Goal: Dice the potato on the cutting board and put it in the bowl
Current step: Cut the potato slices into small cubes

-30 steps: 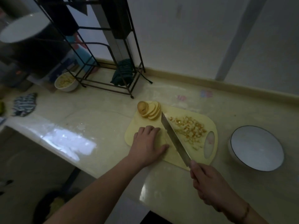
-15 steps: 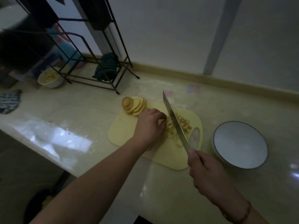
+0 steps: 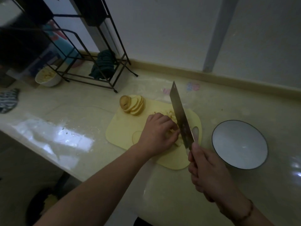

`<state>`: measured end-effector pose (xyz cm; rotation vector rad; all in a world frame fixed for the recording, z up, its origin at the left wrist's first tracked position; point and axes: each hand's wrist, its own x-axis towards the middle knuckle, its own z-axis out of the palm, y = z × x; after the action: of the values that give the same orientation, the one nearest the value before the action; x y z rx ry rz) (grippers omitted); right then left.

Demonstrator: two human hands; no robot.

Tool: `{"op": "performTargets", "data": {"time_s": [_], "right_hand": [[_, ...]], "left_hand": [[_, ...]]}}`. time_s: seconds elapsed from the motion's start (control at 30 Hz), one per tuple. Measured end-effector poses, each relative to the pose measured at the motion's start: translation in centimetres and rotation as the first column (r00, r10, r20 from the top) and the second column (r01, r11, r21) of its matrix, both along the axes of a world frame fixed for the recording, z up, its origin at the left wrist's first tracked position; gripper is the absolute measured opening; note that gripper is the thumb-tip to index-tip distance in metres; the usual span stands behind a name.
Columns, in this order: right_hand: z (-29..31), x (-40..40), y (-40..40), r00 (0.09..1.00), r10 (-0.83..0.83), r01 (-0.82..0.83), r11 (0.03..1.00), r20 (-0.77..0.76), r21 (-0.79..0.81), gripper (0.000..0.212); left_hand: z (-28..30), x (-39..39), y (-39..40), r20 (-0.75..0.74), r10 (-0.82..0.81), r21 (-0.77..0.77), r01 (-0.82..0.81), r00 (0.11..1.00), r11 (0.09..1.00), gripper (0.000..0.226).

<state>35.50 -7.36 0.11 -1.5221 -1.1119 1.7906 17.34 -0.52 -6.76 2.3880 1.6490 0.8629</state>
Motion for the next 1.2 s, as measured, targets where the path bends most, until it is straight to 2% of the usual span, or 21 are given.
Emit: {"op": "performTargets", "data": {"time_s": [0.1, 0.2, 0.27, 0.4, 0.57, 0.67, 0.7, 0.83, 0.9, 1.03, 1.1, 1.2], "right_hand": [[-0.1, 0.0, 0.0, 1.0, -0.02, 0.02, 1.0, -0.021, -0.001, 0.055], [-0.1, 0.0, -0.3, 1.0, -0.01, 0.01, 1.0, -0.02, 0.018, 0.057], [-0.5, 0.2, -0.4, 0.999, 0.01, -0.013, 0.997, 0.037, 0.08, 0.059], [-1.3, 0.7, -0.6, 0.982, 0.028, -0.065, 0.978, 0.187, 0.196, 0.068], [-1.6, 0.8, -0.9, 0.972, 0.047, -0.095, 0.975, 0.228, 0.203, 0.067], [-1.4, 0.7, -1.0, 0.976, 0.094, -0.127, 0.978, 0.194, 0.166, 0.067], [-1.2, 0.7, -1.1, 0.976, 0.124, -0.151, 0.978, 0.178, 0.145, 0.066], [-0.8, 0.0, -1.6, 0.962, 0.25, -0.257, 0.965, 0.109, 0.058, 0.055], [-0.9, -0.6, -1.8, 0.949, 0.287, -0.295, 0.954, 0.129, 0.046, 0.054], [-1.2, -1.5, -1.7, 0.941, 0.302, -0.306, 0.952, 0.153, 0.002, 0.055], [-1.4, -1.9, -1.6, 0.945, 0.296, -0.293, 0.955, 0.137, -0.044, 0.054], [-1.5, -2.1, -1.5, 0.961, 0.269, -0.256, 0.953, 0.069, -0.159, 0.048]], "left_hand": [[0.0, 0.3, -0.1, -0.051, 0.046, -0.029, -0.048, 0.998, 0.998, 0.021], [-0.1, 0.3, -0.2, -0.096, 0.154, -0.092, -0.163, 0.983, 0.982, 0.026], [-0.1, 0.2, -0.3, -0.109, 0.178, -0.11, -0.19, 0.978, 0.976, 0.028], [0.2, 0.4, -0.5, -0.143, 0.124, -0.032, -0.129, 0.982, 0.991, 0.027], [0.7, 0.3, -0.3, -0.061, 0.262, -0.035, -0.265, 0.963, 0.964, 0.029], [0.9, -1.4, -0.4, -0.002, 0.171, -0.042, -0.171, 0.985, 0.984, 0.022], [0.9, -2.3, -0.6, 0.001, 0.136, -0.041, -0.136, 0.991, 0.99, 0.026], [0.7, -6.5, -2.8, 0.032, 0.16, -0.031, -0.159, 0.987, 0.987, 0.024], [0.3, -8.7, -4.2, 0.006, 0.093, -0.053, -0.093, 0.996, 0.994, 0.023], [-0.6, -11.5, -5.4, -0.107, -0.131, -0.195, 0.108, 0.986, 0.975, 0.043], [-1.0, -11.5, -5.7, -0.122, -0.153, -0.229, 0.122, 0.981, 0.966, 0.048], [-1.3, -11.1, -5.8, -0.084, -0.138, -0.209, 0.118, 0.987, 0.971, 0.043]]}}
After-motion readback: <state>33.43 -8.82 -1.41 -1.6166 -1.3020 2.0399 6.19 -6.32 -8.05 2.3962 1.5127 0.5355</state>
